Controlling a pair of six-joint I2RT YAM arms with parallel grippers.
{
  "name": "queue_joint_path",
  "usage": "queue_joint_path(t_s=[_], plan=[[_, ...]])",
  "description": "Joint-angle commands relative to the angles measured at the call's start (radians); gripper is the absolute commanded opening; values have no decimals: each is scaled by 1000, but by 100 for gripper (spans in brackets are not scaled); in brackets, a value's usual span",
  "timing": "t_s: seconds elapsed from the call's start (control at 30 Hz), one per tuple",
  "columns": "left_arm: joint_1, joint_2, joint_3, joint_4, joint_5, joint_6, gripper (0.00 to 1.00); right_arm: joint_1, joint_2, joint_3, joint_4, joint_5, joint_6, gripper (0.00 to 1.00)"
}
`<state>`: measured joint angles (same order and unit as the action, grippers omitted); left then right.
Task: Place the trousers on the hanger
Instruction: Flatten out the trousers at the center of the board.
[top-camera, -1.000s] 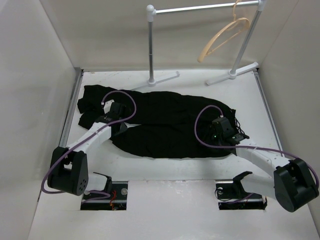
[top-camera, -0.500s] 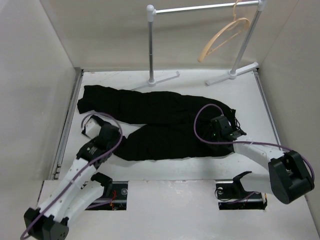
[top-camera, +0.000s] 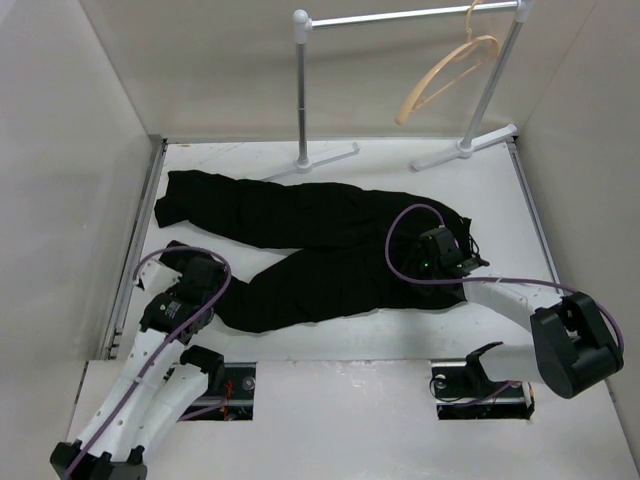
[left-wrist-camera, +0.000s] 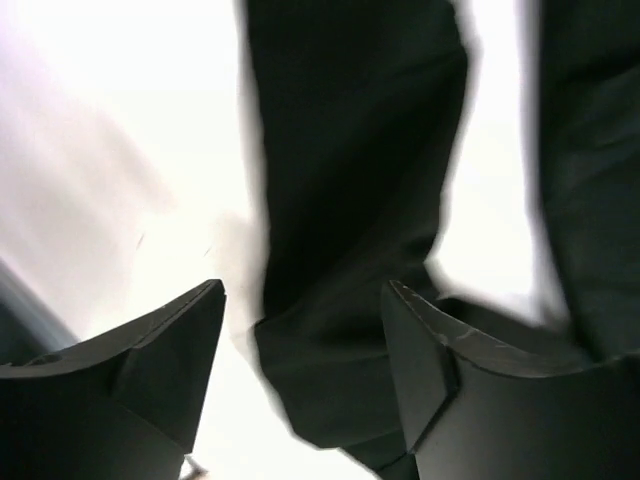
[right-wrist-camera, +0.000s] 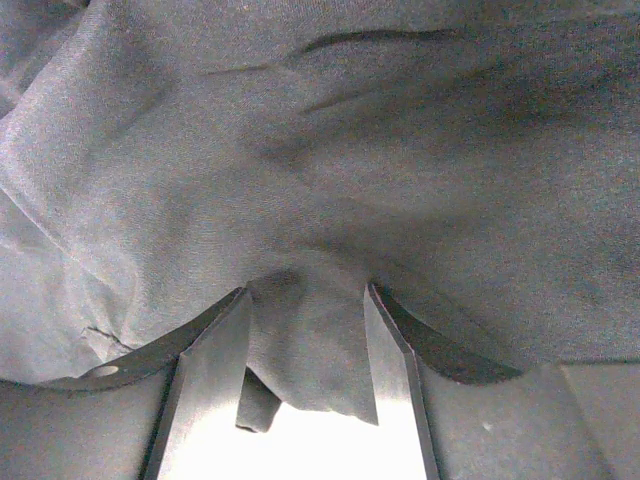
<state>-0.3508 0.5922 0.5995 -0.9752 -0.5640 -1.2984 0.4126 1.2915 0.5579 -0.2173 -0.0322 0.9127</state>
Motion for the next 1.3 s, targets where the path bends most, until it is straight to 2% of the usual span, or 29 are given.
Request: queue_joint_path(t_s=[0.0,0.07,0.17,0.23,0.33,0.43,0.67,0.73,0.83,0.93,1.07,1.17,1.27], plan=[[5,90,101,58,-195,54,64,-5,19,10,7,8,-5,55],[72,183,123,133,-185,106,64,-2,15,11,7,8,-8,51],[225,331,126,292,-59,210,63,1,12,13,4,-9,-12,28],[359,400,100,422,46,264,60,1,2,7,4,-23,-12,21],[563,500,72,654,221,338,59,2,-20,-7,6,-31,-15,20],[654,642,144,760,334,402,58,22,-27,-19,10,-41,-29,24],[680,886,269,790,337,501,59,31,-15,-19,16,-52,-29,27],[680,960,301,779,329,551,56,33,-14,-15,16,-52,-29,28],[680,1014,306,785,331,565,31,30,-12,-7,12,-52,-29,28],[678,1035,331,774,342,564,11,28,-14,3,7,-52,-29,29],[634,930,400,719,335,551,5,28,-23,14,-5,-46,-31,29],[612,781,444,681,345,538,5,25,-41,8,-8,-26,-20,29],[626,594,412,672,345,528,5,5,-55,-6,-7,-15,-11,30]])
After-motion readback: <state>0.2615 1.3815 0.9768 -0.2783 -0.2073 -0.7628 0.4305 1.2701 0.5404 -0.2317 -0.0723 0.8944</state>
